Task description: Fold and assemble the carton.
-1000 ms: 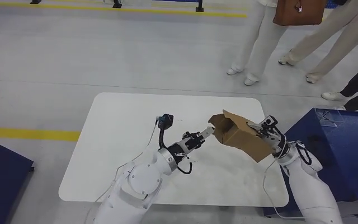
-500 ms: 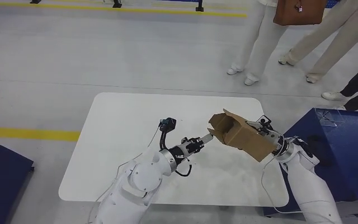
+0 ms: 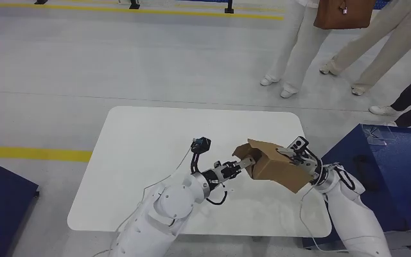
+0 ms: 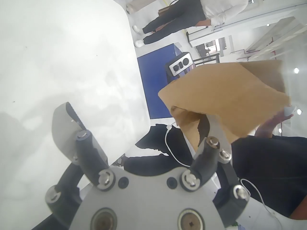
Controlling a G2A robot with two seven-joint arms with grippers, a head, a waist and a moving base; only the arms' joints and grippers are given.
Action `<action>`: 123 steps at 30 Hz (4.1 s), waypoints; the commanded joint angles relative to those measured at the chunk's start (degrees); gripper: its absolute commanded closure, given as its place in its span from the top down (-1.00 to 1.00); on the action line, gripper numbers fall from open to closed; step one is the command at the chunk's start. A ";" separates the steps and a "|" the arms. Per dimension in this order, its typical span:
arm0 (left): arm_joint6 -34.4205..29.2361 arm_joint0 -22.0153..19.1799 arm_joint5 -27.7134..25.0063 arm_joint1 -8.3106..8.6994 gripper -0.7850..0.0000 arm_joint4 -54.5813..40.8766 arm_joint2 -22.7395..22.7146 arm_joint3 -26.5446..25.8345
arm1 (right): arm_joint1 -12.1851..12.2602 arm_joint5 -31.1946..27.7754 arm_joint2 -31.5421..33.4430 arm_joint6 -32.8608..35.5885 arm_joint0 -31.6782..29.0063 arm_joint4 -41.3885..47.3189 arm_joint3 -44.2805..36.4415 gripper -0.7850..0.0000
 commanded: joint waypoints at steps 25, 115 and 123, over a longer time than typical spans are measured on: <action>4.99 3.20 1.56 0.38 1.00 1.23 -1.79 -5.89 | 0.54 -10.34 0.47 -1.95 -2.56 -8.63 -3.23 -1.00; -11.87 2.73 -7.62 3.71 1.00 11.47 -3.60 -3.96 | 15.72 13.54 -43.30 0.31 18.50 24.82 7.16 -1.00; -12.24 2.22 -8.32 3.60 1.00 11.33 -1.76 -2.49 | 15.99 13.74 -45.16 0.12 18.98 25.18 6.37 -1.00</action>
